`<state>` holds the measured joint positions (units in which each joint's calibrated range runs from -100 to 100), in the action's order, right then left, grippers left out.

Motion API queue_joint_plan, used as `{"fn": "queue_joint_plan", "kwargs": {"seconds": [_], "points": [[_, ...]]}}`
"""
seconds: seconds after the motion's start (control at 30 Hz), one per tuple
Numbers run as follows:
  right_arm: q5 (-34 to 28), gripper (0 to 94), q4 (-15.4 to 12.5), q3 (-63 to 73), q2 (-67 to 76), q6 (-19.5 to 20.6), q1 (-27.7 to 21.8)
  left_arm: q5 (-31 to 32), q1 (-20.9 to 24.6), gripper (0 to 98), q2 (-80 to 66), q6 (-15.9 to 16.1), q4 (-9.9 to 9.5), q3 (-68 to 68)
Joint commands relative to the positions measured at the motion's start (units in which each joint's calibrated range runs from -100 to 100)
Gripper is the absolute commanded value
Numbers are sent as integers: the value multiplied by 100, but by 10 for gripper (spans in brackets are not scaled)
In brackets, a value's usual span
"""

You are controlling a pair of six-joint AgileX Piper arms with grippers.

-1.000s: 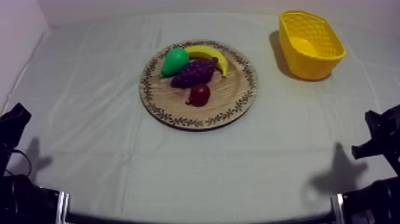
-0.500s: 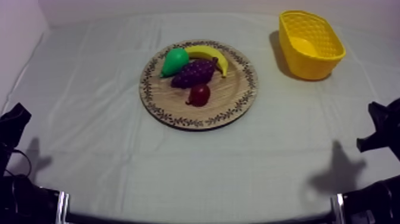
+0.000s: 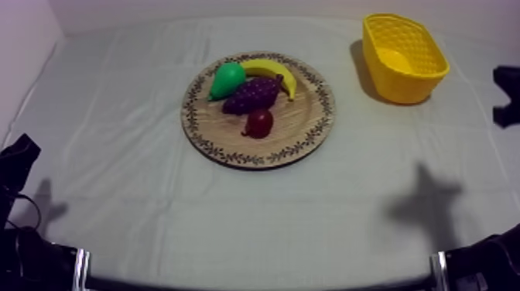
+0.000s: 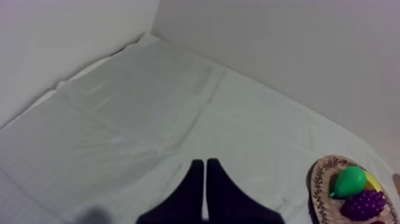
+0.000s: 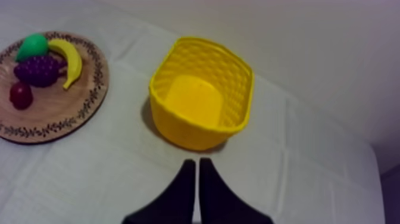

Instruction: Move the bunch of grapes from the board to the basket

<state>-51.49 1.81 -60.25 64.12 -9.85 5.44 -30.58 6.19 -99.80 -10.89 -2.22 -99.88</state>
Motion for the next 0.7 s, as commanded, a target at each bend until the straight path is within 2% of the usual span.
{"fn": "queue_joint_plan", "kwargs": {"seconds": [0.0, 0.2, 0.47, 0.67], "points": [[-79, 6, 36, 902, -678, 33, 41, -5, -1, 1, -3, -2, 0, -1], [-536, 6, -78, 2308, -1625, 34, 101, -5, -1, 1, -3, -2, 0, -1], [-1305, 6, -371, 4213, -2731, -244, 183, -5, -1, 1, -3, -2, 0, -1], [-1621, 6, -331, 5208, -3582, -359, 508, -5, -1, 1, -3, -2, 0, -1]]}}
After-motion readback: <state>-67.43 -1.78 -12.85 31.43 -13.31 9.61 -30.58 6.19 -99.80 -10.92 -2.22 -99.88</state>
